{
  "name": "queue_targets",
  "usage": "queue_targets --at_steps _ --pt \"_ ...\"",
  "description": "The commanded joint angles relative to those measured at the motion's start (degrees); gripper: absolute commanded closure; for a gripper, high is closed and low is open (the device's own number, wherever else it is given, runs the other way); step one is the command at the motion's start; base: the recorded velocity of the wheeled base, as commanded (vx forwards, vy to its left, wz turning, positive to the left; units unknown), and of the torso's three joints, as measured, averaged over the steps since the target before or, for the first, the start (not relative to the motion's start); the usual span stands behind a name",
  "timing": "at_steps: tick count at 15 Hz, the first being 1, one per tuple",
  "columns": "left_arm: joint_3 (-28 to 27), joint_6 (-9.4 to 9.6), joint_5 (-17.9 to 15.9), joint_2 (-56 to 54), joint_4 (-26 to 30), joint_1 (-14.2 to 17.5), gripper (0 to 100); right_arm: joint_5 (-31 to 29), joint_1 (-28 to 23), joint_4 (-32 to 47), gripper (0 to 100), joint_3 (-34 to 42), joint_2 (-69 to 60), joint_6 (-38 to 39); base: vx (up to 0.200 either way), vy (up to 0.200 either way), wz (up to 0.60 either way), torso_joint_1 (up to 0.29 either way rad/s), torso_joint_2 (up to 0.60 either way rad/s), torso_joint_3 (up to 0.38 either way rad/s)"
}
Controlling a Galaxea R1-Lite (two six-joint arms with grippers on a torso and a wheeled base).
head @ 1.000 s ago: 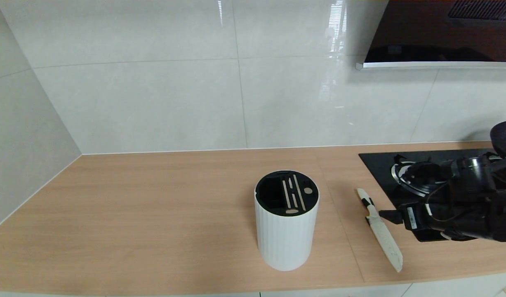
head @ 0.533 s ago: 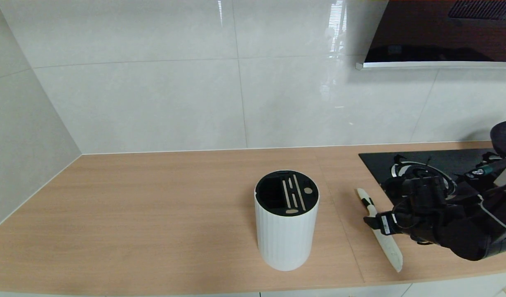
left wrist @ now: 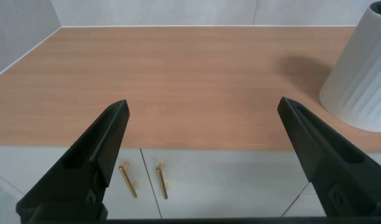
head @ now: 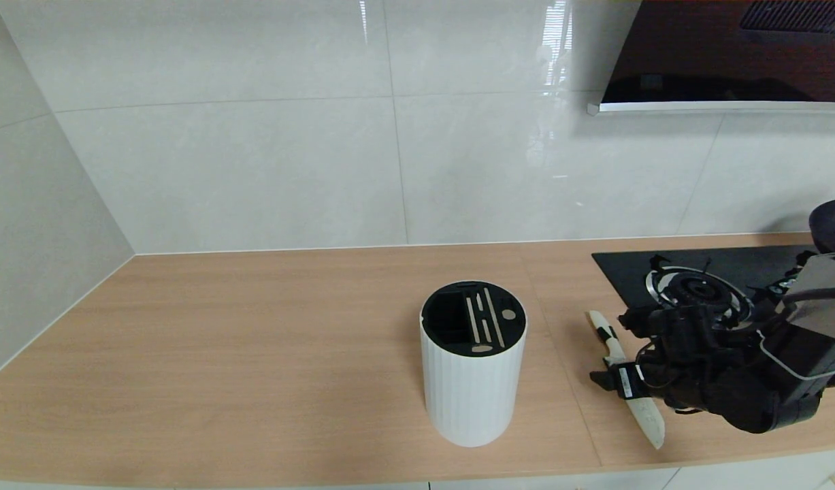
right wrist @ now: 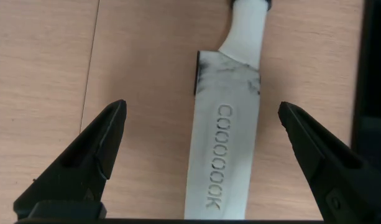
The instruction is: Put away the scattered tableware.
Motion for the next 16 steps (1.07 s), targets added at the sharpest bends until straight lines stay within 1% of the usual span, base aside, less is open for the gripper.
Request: queue_targets --at_steps 1,4,7,12,16 --pt "0.01 -0.03 0.02 0.09 -0.04 0.02 0 -0.03 -0.55 -0.48 0 -0.73 1.12 -0.02 0.000 0.000 0.00 0.000 0.00 0.000" --pt "0.01 -0.03 0.02 0.09 -0.04 0.02 0 -0.30 -0.72 -3.12 0 -1.26 2.43 1.65 0.000 0.000 0.00 0.000 0.00 0.000" --pt "0.10 -0.03 0.02 0.09 -0.04 0.02 0 -0.30 -0.72 -3.65 0 -2.14 3.14 3.40 0.000 0.000 0.00 0.000 0.00 0.000" --pt "0.01 -0.03 0.02 0.09 -0.04 0.02 0 -0.56 -1.60 -3.82 0 -3.19 5.42 3.40 0.000 0.000 0.00 0.000 0.00 0.000" --pt "0.01 -0.03 0.02 0.09 -0.04 0.02 0 -0.74 -1.60 -5.84 0 -2.93 5.60 3.40 0.000 0.000 0.00 0.000 0.00 0.000"
